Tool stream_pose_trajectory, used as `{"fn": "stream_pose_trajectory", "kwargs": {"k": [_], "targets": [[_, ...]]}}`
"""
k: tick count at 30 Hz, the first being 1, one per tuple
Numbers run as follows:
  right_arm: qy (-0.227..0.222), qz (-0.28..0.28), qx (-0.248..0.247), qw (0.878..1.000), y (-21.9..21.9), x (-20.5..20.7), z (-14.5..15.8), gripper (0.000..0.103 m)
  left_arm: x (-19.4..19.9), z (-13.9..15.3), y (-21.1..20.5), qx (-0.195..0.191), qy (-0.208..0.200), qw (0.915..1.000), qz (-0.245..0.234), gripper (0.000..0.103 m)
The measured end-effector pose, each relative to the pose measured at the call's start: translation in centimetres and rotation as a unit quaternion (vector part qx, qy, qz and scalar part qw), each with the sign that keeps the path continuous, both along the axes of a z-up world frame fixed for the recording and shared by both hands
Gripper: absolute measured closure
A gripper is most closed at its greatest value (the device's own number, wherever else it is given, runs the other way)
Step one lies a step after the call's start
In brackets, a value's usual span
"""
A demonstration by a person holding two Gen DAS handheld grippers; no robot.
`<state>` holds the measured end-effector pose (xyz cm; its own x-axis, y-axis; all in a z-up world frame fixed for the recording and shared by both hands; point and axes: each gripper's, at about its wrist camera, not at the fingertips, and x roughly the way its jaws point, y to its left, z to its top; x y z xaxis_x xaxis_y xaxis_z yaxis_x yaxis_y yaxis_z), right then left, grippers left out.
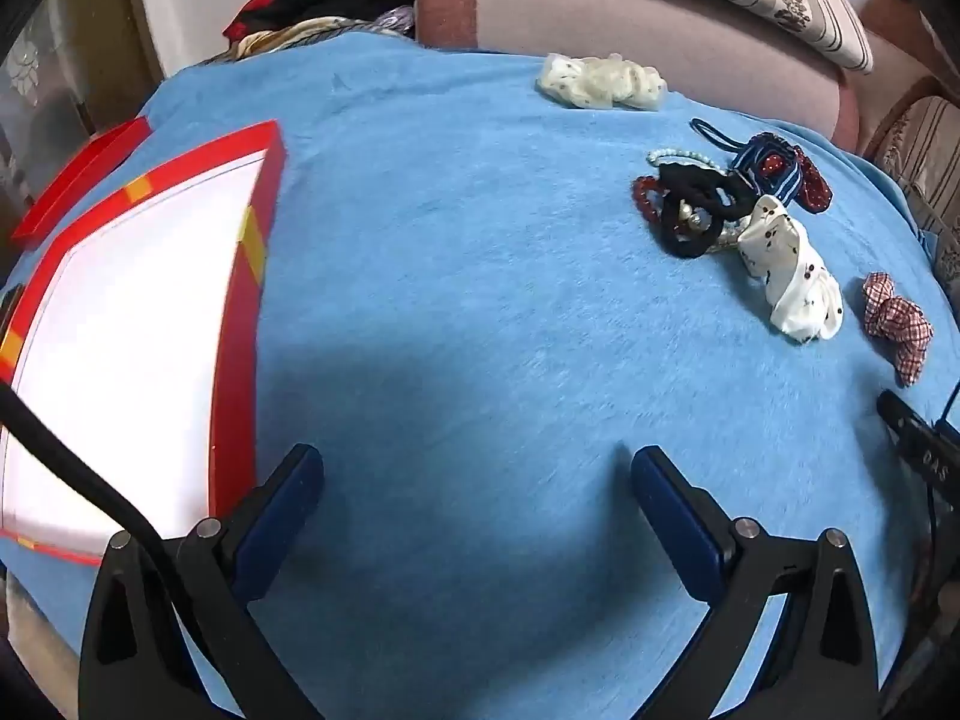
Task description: Organize jewelry
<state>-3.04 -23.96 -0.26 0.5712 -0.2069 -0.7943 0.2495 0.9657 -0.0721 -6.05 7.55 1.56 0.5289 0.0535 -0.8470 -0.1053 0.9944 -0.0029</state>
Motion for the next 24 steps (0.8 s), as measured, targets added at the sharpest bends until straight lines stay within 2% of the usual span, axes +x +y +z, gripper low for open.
{"fn": "stream_pose_trajectory", "kwargs": {"k": [4, 7, 9, 11, 16, 20, 24], "targets": [[0.019, 0.006, -0.02, 1.0, 0.2, -0.7, 1.0, 0.002, -0.6, 0.1, 2.7, -0.006, 0.005, 0.9996, 0.027, 0.0], [-0.011, 0.011, -0.024, 1.0, 0.7, -2.8, 2.9, 0.004, -2.1, 1.0, 4.3, -0.011, -0.005, 0.9989, 0.045, 0.0], [-0.034, 0.012, -0.012, 0.999, 1.1, -4.2, 4.3, 0.004, -3.1, 2.2, 4.1, 0.002, -0.021, 0.9989, 0.043, 0.0], [-0.058, 0.011, 0.001, 0.998, 1.8, -5.6, 5.8, 0.004, -4.2, 3.4, 3.2, 0.019, -0.042, 0.9984, 0.032, 0.0], [-0.104, 0.011, 0.005, 0.995, 3.4, -7.8, 7.9, 0.006, -5.9, 6.4, 0.2, 0.025, -0.068, 0.9973, -0.015, 0.0], [-0.097, 0.025, 0.013, 0.995, 4.4, -9.3, 7.9, 0.014, -7.9, 7.5, -1.2, 0.021, -0.087, 0.9953, -0.035, 0.0], [-0.085, 0.02, 0.055, 0.995, 3.8, -10.0, 7.2, 0.017, -9.3, 8.0, -1.7, 0.01, -0.09, 0.995, -0.043, 0.0]]}}
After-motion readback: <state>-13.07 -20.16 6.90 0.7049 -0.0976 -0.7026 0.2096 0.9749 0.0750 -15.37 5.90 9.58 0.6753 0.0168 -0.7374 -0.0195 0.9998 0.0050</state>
